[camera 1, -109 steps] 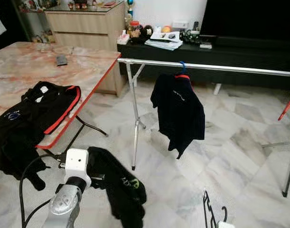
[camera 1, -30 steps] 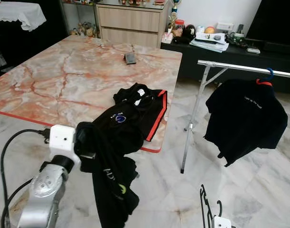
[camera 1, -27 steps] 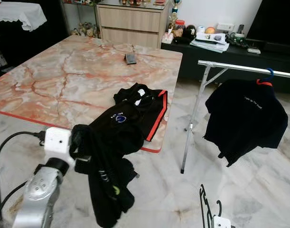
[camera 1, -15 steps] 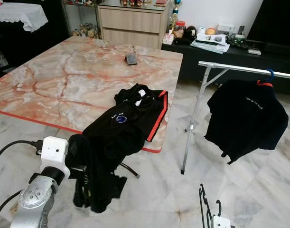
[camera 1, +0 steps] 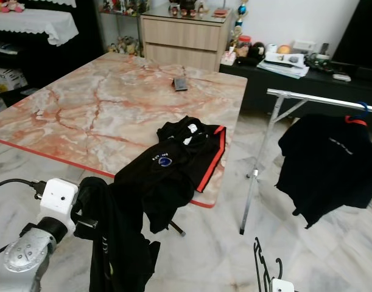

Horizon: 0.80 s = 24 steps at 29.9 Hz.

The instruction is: Hang hanger

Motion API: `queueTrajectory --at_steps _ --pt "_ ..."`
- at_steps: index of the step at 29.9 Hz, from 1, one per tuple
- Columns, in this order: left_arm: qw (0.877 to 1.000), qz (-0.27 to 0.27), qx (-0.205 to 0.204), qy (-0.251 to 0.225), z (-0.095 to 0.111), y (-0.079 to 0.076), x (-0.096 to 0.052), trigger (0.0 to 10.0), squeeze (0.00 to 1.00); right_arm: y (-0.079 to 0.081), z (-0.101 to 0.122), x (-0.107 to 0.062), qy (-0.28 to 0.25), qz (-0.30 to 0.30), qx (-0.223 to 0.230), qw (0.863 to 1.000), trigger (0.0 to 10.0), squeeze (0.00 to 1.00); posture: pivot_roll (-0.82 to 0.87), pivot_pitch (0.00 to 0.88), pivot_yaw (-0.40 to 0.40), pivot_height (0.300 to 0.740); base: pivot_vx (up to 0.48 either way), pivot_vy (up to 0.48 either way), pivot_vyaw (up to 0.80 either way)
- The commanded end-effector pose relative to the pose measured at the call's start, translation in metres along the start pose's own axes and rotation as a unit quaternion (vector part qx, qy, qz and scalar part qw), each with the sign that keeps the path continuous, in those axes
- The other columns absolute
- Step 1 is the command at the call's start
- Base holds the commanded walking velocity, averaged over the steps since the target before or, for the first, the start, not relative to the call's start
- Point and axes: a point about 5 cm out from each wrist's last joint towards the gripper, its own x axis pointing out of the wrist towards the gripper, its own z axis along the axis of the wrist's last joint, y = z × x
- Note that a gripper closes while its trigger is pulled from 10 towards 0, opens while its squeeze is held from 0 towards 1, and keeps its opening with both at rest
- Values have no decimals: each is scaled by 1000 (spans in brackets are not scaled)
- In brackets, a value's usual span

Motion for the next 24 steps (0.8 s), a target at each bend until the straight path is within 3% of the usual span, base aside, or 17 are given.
queueTrajectory --at_steps 1,7,24 --pt "1000 -1 6 -29 11 1 3 10000 0 -1 -1 0 0 -3 3 1000 10000 0 131 3 -14 740 315 0 0" --pt "998 -15 19 -65 34 8 17 10000 0 -1 0 0 2 -1 -2 1000 10000 0 143 11 -19 740 326 0 0" --pt "988 -64 47 -134 82 5 51 10000 0 0 -2 0 8 -6 2 1000 10000 0 146 13 -12 740 414 0 0"
